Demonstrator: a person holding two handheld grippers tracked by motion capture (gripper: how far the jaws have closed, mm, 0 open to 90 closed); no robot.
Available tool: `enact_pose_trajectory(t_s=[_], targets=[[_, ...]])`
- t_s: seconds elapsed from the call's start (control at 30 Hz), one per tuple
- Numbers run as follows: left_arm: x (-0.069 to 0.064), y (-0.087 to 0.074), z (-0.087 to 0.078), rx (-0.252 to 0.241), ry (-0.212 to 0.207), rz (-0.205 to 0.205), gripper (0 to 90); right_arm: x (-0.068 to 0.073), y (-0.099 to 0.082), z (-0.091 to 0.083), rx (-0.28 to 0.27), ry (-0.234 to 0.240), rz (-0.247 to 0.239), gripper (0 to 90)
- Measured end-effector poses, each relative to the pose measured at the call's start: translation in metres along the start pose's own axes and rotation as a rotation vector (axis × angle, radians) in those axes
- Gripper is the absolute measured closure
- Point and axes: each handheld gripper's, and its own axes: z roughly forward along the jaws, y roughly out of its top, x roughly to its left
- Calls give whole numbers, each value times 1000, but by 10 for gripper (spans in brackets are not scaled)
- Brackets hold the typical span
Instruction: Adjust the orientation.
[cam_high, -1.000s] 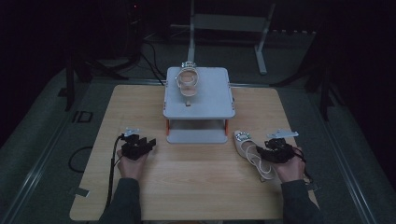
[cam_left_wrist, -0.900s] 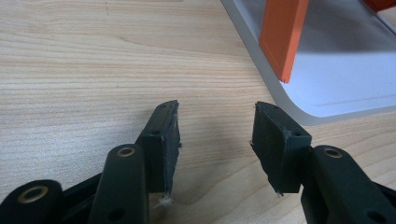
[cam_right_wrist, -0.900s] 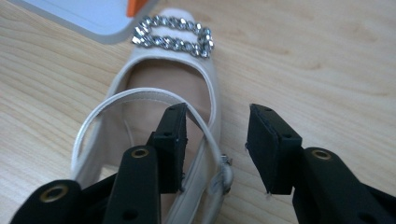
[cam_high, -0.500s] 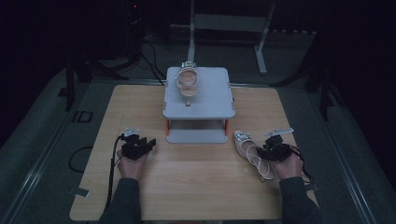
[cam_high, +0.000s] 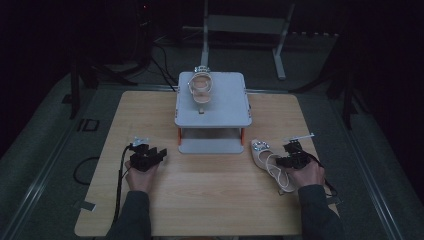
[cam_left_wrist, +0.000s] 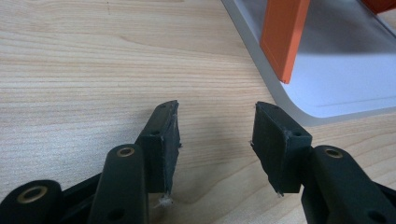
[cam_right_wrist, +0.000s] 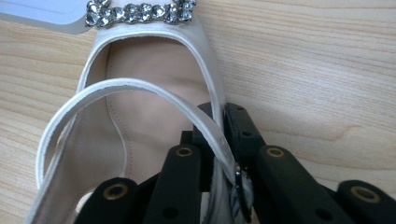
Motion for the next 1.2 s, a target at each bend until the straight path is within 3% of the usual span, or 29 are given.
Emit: enact_pose_trajectory(t_s=[0.13, 0.33, 0.73, 1.2], targets=[[0, 0, 0, -2, 3, 1, 511, 1, 1, 0, 5, -15, 17, 873], [0, 0, 0, -2, 4, 0, 510, -6, -1, 0, -8, 34, 105, 875], [1, 0, 0, -4, 7, -3, 510, -18, 6, -11, -74, 69, 205, 875], [1, 0, 0, -3, 8, -3, 506, -21, 22, -16, -107, 80, 252, 873]])
